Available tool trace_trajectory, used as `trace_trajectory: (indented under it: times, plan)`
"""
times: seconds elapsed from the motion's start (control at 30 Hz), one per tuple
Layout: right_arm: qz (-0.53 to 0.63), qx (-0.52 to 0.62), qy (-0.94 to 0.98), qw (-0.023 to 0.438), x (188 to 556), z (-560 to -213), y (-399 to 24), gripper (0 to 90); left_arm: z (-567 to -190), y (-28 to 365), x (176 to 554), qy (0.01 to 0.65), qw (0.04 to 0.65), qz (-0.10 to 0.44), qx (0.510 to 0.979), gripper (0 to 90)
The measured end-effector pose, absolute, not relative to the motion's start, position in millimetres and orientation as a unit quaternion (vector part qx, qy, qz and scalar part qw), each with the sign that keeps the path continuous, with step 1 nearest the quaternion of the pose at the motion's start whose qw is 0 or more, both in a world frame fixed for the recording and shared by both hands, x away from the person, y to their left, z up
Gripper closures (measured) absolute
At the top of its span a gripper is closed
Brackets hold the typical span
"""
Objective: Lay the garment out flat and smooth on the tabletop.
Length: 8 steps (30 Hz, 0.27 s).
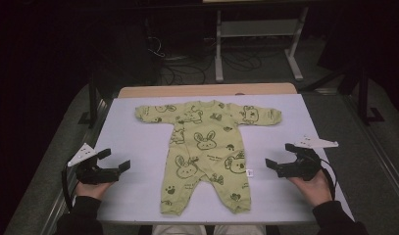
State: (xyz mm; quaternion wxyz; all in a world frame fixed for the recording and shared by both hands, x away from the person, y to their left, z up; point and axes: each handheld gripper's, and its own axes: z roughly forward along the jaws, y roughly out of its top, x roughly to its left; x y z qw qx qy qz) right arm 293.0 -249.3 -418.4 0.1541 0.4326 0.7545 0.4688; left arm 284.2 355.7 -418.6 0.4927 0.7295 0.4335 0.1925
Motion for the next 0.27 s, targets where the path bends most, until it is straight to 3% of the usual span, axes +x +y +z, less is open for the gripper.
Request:
trace_trajectory:
  times: [0.27]
  plan:
    - [0.470,0.436,0.753,0.149,292.2,-422.7,-249.6,0.0,-419.5,353.5,285.7,0.429,0.492,0.189,0.733,0.0]
